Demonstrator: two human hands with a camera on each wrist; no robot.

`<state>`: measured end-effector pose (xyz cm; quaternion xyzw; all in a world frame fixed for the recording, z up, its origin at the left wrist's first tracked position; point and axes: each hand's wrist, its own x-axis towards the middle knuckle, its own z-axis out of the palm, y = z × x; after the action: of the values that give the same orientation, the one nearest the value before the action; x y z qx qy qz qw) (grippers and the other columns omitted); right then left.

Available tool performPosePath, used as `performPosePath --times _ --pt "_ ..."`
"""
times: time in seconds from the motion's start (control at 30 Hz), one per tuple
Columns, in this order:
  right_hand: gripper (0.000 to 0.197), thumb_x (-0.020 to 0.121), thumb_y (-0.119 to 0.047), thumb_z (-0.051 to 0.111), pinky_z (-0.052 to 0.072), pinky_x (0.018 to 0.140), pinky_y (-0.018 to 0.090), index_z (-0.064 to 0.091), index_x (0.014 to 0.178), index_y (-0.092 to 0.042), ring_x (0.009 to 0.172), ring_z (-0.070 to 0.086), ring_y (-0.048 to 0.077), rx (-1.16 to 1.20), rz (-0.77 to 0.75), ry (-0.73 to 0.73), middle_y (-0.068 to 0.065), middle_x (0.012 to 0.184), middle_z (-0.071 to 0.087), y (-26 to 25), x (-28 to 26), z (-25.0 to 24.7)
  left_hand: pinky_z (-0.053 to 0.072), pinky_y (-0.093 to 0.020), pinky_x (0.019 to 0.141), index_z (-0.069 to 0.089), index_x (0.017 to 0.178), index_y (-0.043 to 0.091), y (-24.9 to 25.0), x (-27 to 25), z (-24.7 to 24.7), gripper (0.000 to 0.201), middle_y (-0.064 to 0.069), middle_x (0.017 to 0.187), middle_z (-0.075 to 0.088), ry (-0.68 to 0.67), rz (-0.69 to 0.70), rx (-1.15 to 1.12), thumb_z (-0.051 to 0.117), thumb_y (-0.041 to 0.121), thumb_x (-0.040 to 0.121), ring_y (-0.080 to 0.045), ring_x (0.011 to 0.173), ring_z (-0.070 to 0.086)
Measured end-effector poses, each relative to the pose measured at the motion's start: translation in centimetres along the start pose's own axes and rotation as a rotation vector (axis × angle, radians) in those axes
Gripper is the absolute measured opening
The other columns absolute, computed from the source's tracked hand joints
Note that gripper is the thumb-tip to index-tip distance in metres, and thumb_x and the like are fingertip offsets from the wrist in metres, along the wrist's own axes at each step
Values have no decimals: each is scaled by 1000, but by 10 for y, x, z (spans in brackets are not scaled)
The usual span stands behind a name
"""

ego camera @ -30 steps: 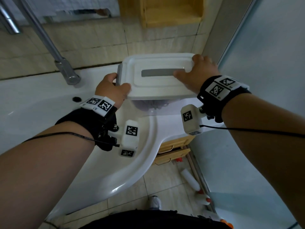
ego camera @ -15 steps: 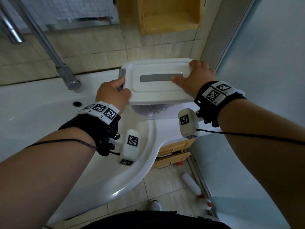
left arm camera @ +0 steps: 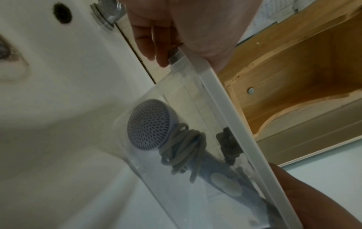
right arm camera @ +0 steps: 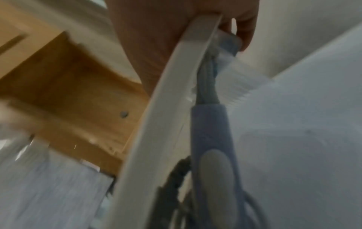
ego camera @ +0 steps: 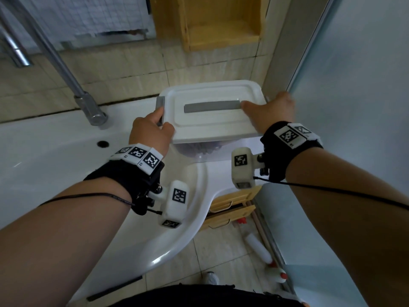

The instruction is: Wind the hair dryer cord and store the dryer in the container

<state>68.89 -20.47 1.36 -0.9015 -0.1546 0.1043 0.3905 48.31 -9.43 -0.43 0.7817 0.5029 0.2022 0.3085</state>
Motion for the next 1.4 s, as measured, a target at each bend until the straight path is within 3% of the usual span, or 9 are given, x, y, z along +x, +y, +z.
performPosePath --times 0.1,0.17,0.37,0.5,0.7,1.07,1.17,1.3,1.4 --pt "90 55 -60 69 48 71 29 47 126 -9 91 60 23 109 104 -68 7 125 56 0 -1 0 31 -20 50 58 114 25 1 0 -1 35 -19 103 61 3 13 19 42 26 83 -25 73 51" --pt "86 54 -63 68 46 64 28 53 120 -10 82 61 23 122 97 -91 7 119 60 0 -1 0 32 -19 49 60 114 22 3 -1 -1 34 -18 100 63 10 22 16 43 24 84 -25 72 52" --pt "57 74 -43 67 47 94 35 53 123 -16 103 54 21 97 -68 -23 6 126 49 2 0 0 38 -25 61 59 115 19 4 -3 -1 35 -18 102 63 22 9 1 44 22 83 -32 81 58" --pt "43 82 -28 61 43 80 26 54 122 -16 95 53 16 122 -99 -34 4 123 58 6 3 -3 41 -29 72 55 124 19 4 -4 0 41 -13 107 61 36 -17 -26 44 23 85 -31 88 58" --pt "39 83 -10 47 40 79 22 61 118 -19 90 54 18 104 -134 -59 5 117 64 3 5 -3 40 -27 72 56 124 22 1 -2 1 41 -15 112 61 42 -38 -40 45 27 85 -29 88 59" --pt "39 84 -10 44 43 74 26 56 120 -19 86 52 18 91 -142 -79 0 103 58 3 5 -3 39 -27 70 57 122 19 1 -2 2 39 -15 111 61 44 -45 -56 45 25 85 -28 84 57" --pt "39 83 -11 43 45 73 28 52 120 -19 86 53 21 35 -152 -99 0 101 54 1 2 -6 38 -26 74 49 132 25 3 -3 -1 45 -10 121 58 20 -59 -60 45 26 87 -23 88 54" --pt "43 79 -18 46 45 96 46 46 122 -19 111 51 30 -119 -168 -67 6 119 56 -5 -3 -12 37 -25 79 39 139 31 4 -4 -5 52 -12 137 48 -42 -95 -40 45 35 88 -26 101 54" --pt "46 82 -25 48 37 102 44 45 127 -18 121 42 30 -163 -230 3 7 131 52 -16 -2 -23 37 -29 84 36 140 33 8 -3 -14 54 -19 136 40 -52 -123 28 40 49 88 -28 98 48"
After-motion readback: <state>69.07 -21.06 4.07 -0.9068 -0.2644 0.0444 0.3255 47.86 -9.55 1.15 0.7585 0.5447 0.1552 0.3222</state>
